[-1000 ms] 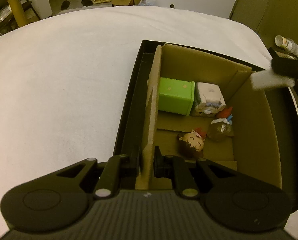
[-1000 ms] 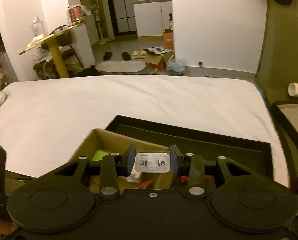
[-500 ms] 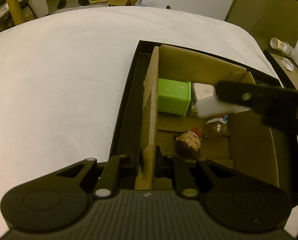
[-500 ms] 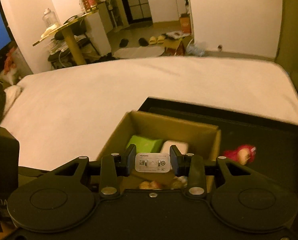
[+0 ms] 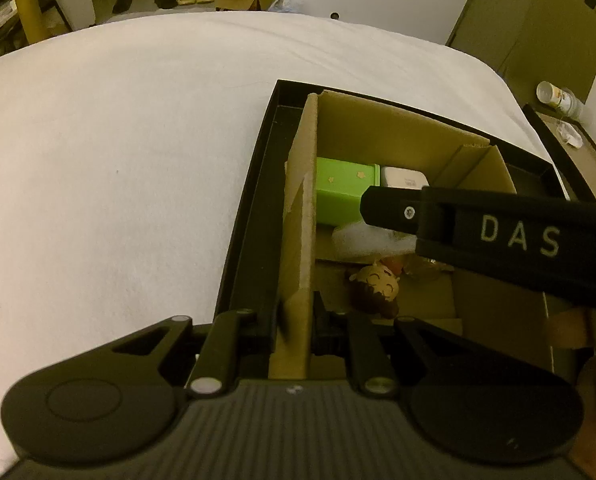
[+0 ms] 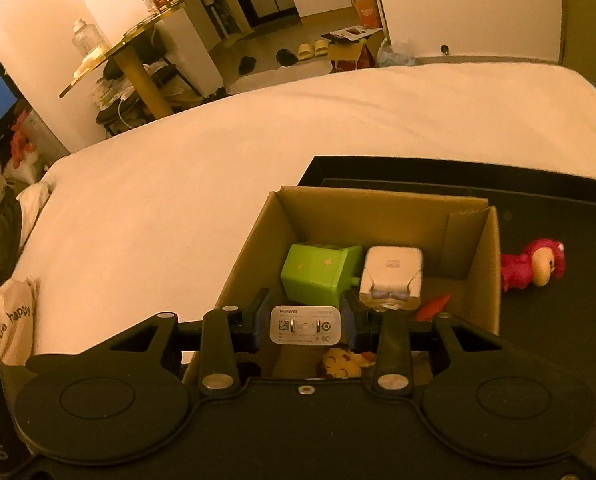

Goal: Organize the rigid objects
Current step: 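Close the right gripper on the charger plug and carry it into the box, then open the right gripper to drop the charger plug beside the doll, then move the right gripper back to the pink doll on the tray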

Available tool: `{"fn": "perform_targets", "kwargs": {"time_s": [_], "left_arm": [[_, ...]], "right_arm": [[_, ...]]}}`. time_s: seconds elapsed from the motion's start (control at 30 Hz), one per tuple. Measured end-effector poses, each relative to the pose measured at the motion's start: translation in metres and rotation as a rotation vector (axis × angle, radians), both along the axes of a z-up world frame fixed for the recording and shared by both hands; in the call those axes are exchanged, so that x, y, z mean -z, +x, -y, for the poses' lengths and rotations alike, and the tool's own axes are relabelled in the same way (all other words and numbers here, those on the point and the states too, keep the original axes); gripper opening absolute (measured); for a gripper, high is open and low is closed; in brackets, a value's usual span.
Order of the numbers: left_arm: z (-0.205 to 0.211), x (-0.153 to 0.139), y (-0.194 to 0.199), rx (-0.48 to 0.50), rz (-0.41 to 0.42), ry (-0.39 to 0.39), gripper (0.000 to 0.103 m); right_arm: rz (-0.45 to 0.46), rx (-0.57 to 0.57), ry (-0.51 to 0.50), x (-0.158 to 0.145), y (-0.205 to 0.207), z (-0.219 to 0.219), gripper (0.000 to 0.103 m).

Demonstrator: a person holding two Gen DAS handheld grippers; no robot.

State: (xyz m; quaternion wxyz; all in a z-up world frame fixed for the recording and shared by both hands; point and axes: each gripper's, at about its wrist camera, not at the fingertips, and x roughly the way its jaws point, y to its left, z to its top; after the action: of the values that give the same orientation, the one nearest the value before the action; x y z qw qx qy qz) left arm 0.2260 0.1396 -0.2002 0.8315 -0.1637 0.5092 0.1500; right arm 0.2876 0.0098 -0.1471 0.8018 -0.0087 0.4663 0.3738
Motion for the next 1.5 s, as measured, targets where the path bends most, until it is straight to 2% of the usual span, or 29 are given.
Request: {"fn": "perform_targets", "kwargs": {"time_s": [0.77, 1.23, 1.5], "left_arm": [[0.002, -0.002, -0.002, -0.024, -0.006, 0.011, 0.013], [0.014, -0.01, 0.006, -0.025, -0.03, 0.086, 0.011], [0.018, -0.008, 0.01, -0.023, -0.046, 0.122, 0.011]], "right_arm": [[0.123, 0.058, -0.02, -0.026, 0.015, 0.051, 0.042], [0.175, 0.088, -0.057, -0.023, 0.037, 0.084, 0.045], [0.184, 0.133, -0.077, -0.01, 0.056, 0.105, 0.046]]}}
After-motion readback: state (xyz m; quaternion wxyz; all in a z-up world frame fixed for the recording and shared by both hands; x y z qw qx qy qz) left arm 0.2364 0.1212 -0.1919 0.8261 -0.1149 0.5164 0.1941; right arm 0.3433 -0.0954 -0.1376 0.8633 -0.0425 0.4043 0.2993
